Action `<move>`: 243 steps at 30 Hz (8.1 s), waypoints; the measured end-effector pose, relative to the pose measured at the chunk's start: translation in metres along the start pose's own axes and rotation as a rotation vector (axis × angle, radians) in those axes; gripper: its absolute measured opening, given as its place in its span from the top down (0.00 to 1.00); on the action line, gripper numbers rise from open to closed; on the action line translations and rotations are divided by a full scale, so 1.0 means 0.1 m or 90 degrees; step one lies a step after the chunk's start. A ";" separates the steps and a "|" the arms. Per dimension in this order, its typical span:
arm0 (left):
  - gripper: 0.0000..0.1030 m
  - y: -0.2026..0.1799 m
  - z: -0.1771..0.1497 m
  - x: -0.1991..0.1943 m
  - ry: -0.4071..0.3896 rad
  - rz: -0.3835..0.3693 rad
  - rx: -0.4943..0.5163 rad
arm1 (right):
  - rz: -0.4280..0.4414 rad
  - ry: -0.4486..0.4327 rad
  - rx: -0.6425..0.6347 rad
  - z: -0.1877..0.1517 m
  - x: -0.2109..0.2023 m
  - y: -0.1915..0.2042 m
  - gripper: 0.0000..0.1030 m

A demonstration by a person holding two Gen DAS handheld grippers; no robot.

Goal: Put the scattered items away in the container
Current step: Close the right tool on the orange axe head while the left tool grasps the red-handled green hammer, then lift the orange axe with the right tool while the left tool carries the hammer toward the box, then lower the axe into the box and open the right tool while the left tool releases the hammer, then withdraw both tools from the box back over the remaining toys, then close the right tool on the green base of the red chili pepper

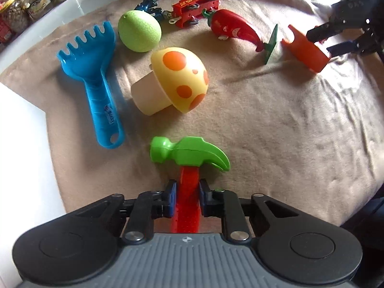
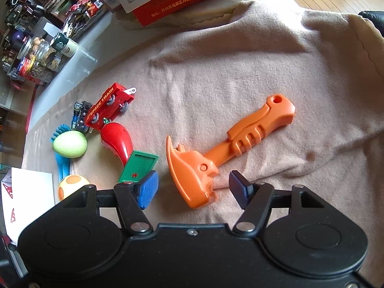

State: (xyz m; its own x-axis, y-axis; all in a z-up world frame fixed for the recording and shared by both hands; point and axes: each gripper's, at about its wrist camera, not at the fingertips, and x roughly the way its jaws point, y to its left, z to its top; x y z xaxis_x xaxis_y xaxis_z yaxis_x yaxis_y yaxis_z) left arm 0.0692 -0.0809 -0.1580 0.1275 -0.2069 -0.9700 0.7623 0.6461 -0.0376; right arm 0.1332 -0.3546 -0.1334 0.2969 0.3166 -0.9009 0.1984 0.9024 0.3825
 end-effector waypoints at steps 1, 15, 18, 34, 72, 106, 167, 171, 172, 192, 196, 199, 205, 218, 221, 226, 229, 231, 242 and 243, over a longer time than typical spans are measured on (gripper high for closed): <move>0.81 -0.01 -0.01 0.00 0.001 -0.009 -0.002 | 0.003 -0.004 0.009 0.01 -0.01 -0.02 0.39; 0.81 0.03 0.02 -0.06 -0.025 -0.003 -0.044 | 0.011 -0.034 0.028 0.18 0.18 0.02 0.48; 0.81 0.01 0.02 -0.06 -0.027 0.001 -0.045 | 0.030 -0.016 -0.003 0.16 0.21 0.10 0.56; 0.81 -0.14 0.03 0.02 -0.019 0.016 -0.028 | -0.029 -0.012 -0.081 0.09 0.40 0.35 0.64; 0.82 -0.02 -0.07 -1.08 -0.163 0.081 -0.081 | -0.005 -0.054 -0.207 -0.39 -0.21 1.04 0.82; 0.82 2.31 -0.71 -2.81 -0.268 0.256 -0.314 | 0.092 0.002 -0.526 -1.32 0.01 4.35 0.83; 0.63 2.43 -0.72 -2.40 -0.047 0.243 -0.222 | 0.113 0.017 -0.560 -1.62 -0.16 3.91 0.75; 0.55 2.27 -0.74 -2.42 -0.056 0.242 -0.200 | 0.113 0.013 -0.548 -1.60 -0.20 3.79 0.67; 0.55 2.22 -0.75 -2.43 -0.059 0.239 -0.195 | 0.112 0.012 -0.545 -1.59 -0.21 3.75 0.65; 0.12 0.44 -0.80 -1.95 -0.108 0.164 -0.021 | 0.067 -0.023 -0.362 -1.18 -0.39 2.11 0.36; 0.11 0.10 -0.76 -1.67 -0.106 0.127 0.007 | 0.026 -0.039 -0.301 -1.03 -0.38 1.67 0.35; 0.11 -0.09 -0.72 -1.46 -0.107 0.102 0.018 | -0.006 -0.044 -0.260 -0.90 -0.34 1.39 0.34; 0.11 -0.30 -0.56 -0.97 -0.074 0.078 0.024 | -0.050 -0.052 -0.204 -0.67 -0.27 0.98 0.31; 0.11 -0.20 -0.37 -0.50 -0.009 0.056 0.005 | -0.065 -0.080 -0.192 -0.14 0.09 1.00 0.30; 0.10 -0.26 -0.38 -0.52 -0.012 0.051 0.024 | -0.066 -0.065 -0.220 -0.11 0.23 1.15 0.30; 0.07 -0.27 -0.35 -0.54 -0.014 0.038 0.020 | -0.098 -0.059 -0.276 -0.13 0.42 1.40 0.30; 0.07 -0.23 -0.33 -0.55 -0.011 0.027 0.005 | -0.122 -0.052 -0.302 -0.13 0.56 1.47 0.32; 0.07 -0.20 -0.33 -0.55 -0.012 0.029 0.001 | -0.120 -0.037 -0.299 -0.12 0.63 1.47 0.41; 0.07 -0.07 -0.30 -0.52 -0.012 0.052 -0.015 | -0.141 0.021 -0.297 -0.25 0.64 1.34 0.81; 0.07 -0.06 -0.29 -0.52 -0.014 0.054 -0.019 | -0.141 0.024 -0.297 -0.26 0.63 1.33 0.81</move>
State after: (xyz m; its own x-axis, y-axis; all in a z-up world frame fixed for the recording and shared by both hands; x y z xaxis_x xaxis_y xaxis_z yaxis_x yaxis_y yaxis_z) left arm 0.0397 -0.0523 -0.1146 0.2047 -0.1668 -0.9645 0.7291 0.6835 0.0365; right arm 0.1540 -0.2074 -0.1442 0.2589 0.1059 -0.9601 -0.1882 0.9805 0.0574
